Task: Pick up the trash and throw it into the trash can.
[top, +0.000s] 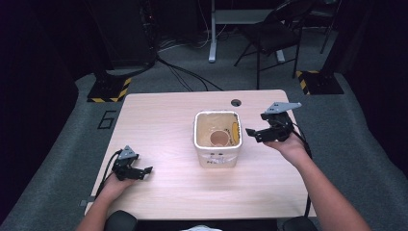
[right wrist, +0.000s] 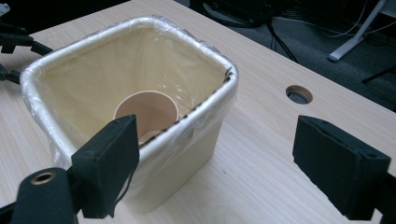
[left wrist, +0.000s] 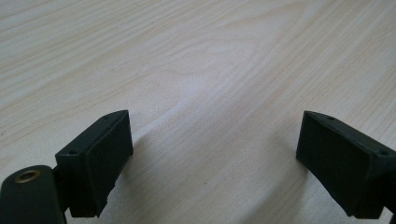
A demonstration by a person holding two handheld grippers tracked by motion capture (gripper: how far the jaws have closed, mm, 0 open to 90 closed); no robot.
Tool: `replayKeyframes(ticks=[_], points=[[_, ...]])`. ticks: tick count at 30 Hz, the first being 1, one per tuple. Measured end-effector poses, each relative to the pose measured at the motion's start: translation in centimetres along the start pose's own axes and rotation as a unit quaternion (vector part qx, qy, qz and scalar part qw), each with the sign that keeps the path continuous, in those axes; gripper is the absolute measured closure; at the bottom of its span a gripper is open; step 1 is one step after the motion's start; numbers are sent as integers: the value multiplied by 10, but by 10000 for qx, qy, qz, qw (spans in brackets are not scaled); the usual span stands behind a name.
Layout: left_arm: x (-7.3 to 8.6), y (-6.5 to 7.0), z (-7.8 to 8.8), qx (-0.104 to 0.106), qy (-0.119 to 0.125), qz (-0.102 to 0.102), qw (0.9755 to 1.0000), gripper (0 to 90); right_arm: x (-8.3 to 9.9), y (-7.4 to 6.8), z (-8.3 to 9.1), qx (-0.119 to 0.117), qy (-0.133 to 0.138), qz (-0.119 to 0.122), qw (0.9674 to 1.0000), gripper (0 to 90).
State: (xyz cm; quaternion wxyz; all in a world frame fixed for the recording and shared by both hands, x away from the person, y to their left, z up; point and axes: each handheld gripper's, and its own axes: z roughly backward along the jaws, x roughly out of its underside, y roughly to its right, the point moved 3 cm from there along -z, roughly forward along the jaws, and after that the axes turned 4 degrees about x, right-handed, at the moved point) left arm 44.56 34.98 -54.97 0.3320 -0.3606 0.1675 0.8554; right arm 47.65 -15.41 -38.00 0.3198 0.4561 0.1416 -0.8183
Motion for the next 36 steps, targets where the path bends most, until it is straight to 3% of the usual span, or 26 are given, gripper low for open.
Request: replayKeyframes(ticks=[5,15,20,29,36], points=[[0,0,0,-20,17,2,10000,106,14,3,6,168,53,-102,9998,141],[0,0,0,-22,26,-11,10000,106,43,2,4,346,-132,-149,9992,141],[0,0,-1,-18,35,25,10000,106,59,5,5,575,-77,-242,9980,136],[0,0,0,-17,27,18,10000,106,83,5,4,596,-130,-396,9974,138],[0,0,0,-2,24,16,10000,106,110,2,-3,534,-326,-468,9969,139]])
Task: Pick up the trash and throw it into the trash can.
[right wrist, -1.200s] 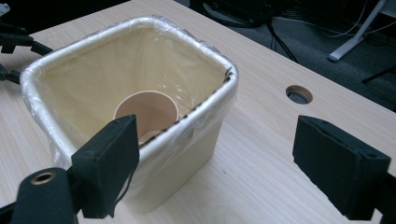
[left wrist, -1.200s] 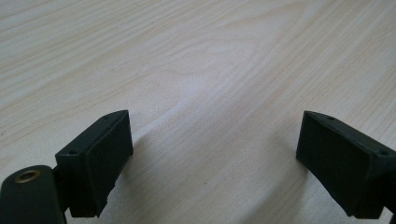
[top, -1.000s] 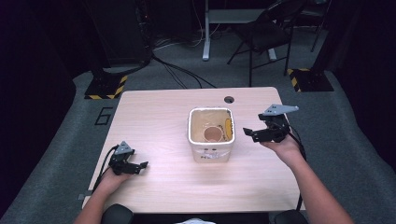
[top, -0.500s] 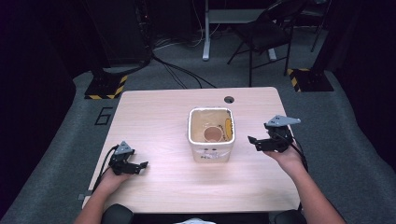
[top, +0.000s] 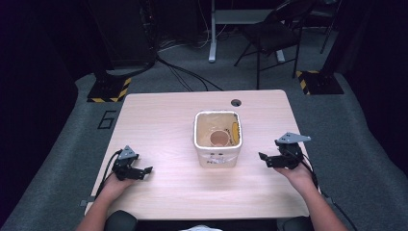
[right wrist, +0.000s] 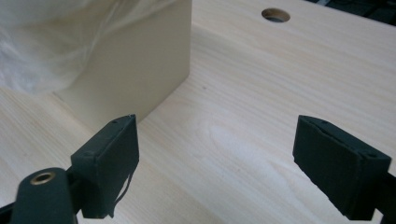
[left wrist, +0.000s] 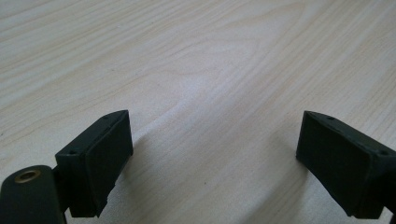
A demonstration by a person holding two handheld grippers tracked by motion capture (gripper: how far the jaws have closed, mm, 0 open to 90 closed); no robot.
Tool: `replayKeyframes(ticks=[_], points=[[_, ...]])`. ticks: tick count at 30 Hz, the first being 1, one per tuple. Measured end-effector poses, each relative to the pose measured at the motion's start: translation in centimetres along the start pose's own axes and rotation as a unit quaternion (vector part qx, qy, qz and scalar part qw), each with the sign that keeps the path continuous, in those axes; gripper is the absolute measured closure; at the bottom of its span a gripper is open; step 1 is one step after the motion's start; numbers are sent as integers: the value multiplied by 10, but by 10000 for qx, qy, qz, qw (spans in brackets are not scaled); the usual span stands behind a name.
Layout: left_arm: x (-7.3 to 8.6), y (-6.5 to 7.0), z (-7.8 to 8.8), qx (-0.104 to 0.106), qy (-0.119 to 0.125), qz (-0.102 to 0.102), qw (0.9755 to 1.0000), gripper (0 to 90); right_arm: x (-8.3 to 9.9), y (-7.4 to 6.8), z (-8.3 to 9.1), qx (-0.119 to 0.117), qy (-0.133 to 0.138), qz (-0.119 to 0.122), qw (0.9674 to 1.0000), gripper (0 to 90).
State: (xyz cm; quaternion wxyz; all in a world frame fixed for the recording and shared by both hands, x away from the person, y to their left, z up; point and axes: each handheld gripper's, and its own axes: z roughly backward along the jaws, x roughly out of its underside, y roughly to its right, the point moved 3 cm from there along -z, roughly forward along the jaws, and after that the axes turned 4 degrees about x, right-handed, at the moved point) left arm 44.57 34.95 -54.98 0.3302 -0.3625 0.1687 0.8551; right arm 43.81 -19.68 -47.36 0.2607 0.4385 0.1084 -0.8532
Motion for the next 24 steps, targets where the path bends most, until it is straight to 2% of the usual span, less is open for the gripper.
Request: replayKeyframes(ticks=[4,12,17,20,24], points=[[0,0,0,-3,7,-3,10000,106,12,1,-5,80,-116,-16,9999,140],[0,0,0,-4,2,-10,10000,105,43,10,-11,106,-452,-338,9983,137],[0,0,0,-4,2,-9,10000,106,55,10,-16,124,-501,-489,9975,132],[0,0,0,-4,3,-10,10000,106,65,9,-24,98,-546,-662,9963,129],[0,0,0,-3,7,-4,10000,106,67,8,-28,218,-504,-604,9967,129]])
